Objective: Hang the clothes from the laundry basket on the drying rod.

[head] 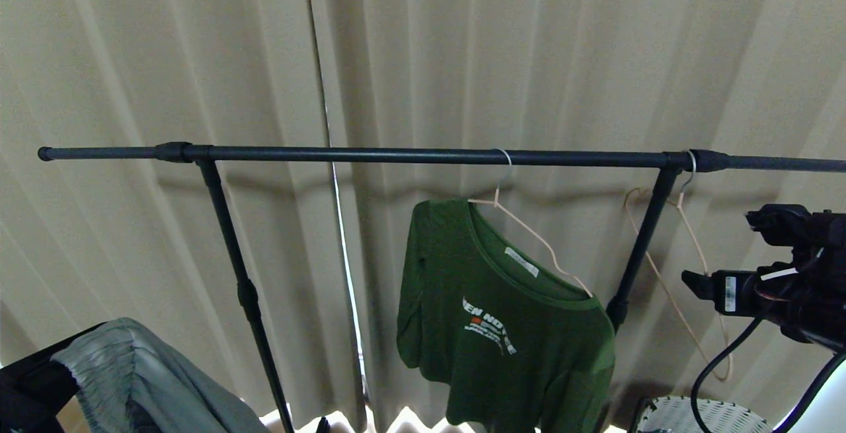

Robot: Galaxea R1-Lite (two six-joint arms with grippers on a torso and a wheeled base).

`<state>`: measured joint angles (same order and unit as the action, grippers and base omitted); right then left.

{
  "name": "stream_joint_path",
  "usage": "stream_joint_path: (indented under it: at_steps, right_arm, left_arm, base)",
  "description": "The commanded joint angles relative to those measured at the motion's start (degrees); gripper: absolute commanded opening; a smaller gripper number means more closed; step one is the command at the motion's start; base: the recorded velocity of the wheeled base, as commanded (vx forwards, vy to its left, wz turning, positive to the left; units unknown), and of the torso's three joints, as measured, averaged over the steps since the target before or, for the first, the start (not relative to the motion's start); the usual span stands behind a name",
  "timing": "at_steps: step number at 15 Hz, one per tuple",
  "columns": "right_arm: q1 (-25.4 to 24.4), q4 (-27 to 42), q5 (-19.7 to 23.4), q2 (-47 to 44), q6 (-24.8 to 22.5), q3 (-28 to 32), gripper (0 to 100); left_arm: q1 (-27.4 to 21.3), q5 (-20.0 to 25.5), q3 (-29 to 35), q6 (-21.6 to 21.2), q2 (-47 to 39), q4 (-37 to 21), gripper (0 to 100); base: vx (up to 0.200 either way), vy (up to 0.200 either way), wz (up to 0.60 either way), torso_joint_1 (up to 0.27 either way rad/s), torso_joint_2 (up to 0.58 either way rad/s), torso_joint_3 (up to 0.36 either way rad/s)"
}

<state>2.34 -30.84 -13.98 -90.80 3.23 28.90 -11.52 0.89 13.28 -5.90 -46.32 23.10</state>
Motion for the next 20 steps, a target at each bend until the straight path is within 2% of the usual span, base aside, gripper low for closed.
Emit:
stream_joint_path:
  at_steps: [1,7,14,15,20]
  right_arm:
    - [0.65,-0.10,0.10,0.53,-0.07,-0.43,100]
    - [-0.85,-0.89,-0.08,-3.95,0.02,1.24,100]
    - [-2.08,-0.62,-0.17,-3.86,-0.07,1.15,100]
    - [-2.08,-0.80,-0.08,-3.86,-0.07,1.15,0]
    - [-2.08,-0.89,-0.08,-2.90,-0.07,1.07,0]
  left_arm:
    - [0.01,-0.01,0.00,0.01,-0.08,0.01,0]
    - [0.09,-0.01,0.17,0.01,-0.08,0.01,0]
    - [0.09,-0.01,0.17,0.10,0.09,0.01,0]
    - [0.09,-0.01,0.17,0.10,0.09,0.01,0]
    - [0.09,-0.01,0.17,0.10,0.01,0.01,0]
  base:
    - [0.000,0.000,0.00,0.000,0.00,0.000]
    - [0.000,0.000,0.00,0.000,0.00,0.000]
    - [0.000,0.000,0.00,0.000,0.00,0.000]
    - [0.000,0.000,0.00,0.000,0.00,0.000]
    - [0.000,0.000,0.00,0.000,0.00,0.000]
